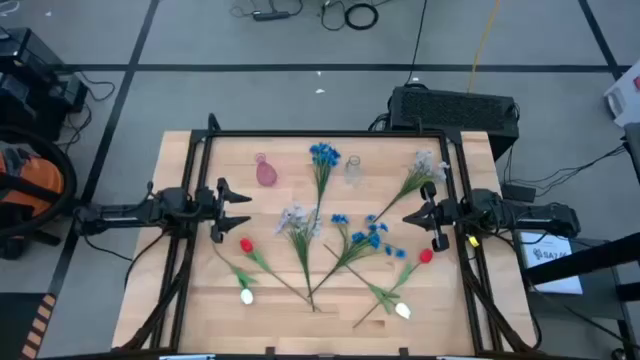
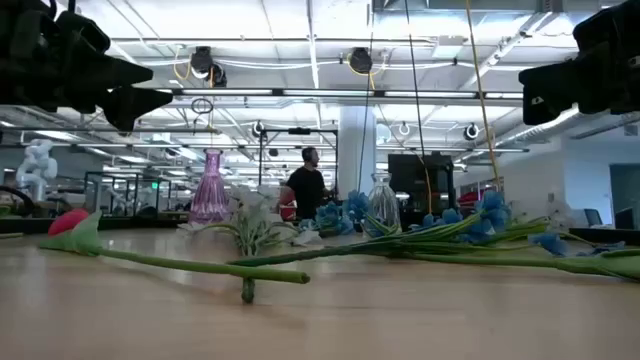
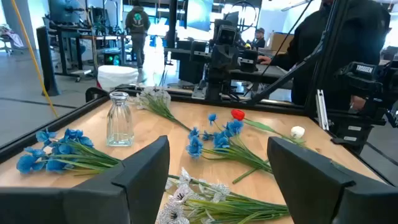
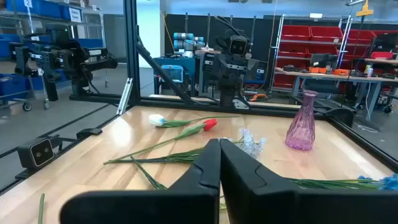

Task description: Sort flowers into vase by color

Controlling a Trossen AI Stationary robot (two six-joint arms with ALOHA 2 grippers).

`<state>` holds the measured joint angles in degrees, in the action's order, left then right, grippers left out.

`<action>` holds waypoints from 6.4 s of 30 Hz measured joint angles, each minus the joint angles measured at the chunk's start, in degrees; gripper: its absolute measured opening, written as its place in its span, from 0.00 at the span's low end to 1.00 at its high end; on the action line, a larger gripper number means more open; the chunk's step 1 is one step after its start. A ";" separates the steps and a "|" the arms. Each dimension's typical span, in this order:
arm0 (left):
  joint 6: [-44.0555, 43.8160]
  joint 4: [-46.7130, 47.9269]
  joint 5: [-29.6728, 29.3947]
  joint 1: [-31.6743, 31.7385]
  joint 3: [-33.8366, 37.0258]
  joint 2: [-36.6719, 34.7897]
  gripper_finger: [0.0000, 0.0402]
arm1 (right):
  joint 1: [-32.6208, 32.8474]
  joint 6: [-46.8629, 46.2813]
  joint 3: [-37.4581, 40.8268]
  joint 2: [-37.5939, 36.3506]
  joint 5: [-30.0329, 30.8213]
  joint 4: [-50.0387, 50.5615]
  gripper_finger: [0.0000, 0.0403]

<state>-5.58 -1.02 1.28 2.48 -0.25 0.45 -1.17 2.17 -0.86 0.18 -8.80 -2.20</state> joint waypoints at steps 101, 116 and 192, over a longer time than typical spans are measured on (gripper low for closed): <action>0.00 0.00 -0.02 0.00 0.00 0.02 0.69 | 0.00 -0.02 0.02 -0.02 0.00 0.00 0.00; 0.00 -0.09 -0.02 0.00 0.00 0.02 0.69 | 0.00 0.00 0.02 0.00 0.02 0.00 0.00; -47.53 25.97 -59.89 -35.63 -67.52 82.84 0.69 | -0.01 0.00 0.01 -0.02 0.02 0.00 0.00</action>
<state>-53.11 24.95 -58.61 -33.15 -67.77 83.29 -1.18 2.17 -0.85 0.16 -8.78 -2.20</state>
